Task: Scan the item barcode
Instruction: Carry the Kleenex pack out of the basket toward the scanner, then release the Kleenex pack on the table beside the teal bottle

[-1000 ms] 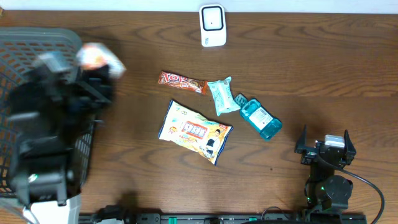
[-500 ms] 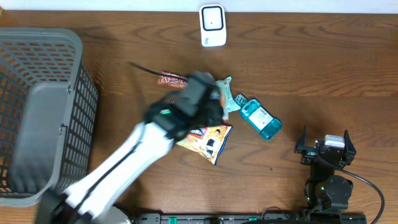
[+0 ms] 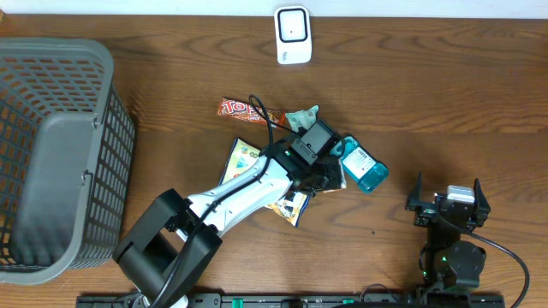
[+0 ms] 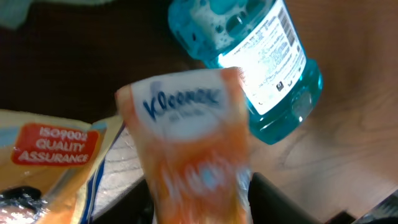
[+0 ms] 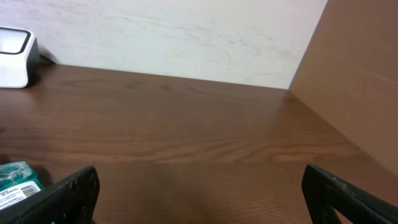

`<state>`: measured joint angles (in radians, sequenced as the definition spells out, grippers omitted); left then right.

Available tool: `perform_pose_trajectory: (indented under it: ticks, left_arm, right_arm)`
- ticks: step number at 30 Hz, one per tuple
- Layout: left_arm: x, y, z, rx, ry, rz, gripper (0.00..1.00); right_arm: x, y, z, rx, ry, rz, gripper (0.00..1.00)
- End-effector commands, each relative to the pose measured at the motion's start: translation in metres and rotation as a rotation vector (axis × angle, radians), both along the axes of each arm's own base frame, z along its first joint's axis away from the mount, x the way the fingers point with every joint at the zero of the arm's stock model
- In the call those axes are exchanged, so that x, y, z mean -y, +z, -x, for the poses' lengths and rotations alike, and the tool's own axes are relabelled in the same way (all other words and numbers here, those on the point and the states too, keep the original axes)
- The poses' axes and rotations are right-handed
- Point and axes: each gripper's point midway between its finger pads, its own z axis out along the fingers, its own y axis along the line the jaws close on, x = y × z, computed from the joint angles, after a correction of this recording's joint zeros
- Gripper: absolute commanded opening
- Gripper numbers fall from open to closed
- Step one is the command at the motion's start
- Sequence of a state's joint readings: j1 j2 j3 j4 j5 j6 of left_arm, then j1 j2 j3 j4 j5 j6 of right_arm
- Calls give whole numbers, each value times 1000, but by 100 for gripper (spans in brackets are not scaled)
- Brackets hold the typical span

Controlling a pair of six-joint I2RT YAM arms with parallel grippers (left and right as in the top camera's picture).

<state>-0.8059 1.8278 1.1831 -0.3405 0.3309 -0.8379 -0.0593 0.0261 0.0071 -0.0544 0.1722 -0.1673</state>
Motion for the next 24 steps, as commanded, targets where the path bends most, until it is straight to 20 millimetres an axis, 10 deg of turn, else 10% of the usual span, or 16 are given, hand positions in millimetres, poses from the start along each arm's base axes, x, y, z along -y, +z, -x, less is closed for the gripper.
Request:
perform_pose_trajectory:
  ticks: [1,12,15,24]
  left_arm:
    - [-3,-1,-1,8,11,-19,54]
    - [-16,66,-26,302,-48,-29,77]
    - [-39,113,-47,520,-42,-84,99]
    - [-147,305,-94,1140,133,-334,98]
  right_arm:
    - [1,-2,0,-7,-3,9,99]
    - [1,-2,0,-8,-3,9,99]
    - [1,-2,0,-7,-3,9,99]
    - [1,-2,0,-8,-3,9,99]
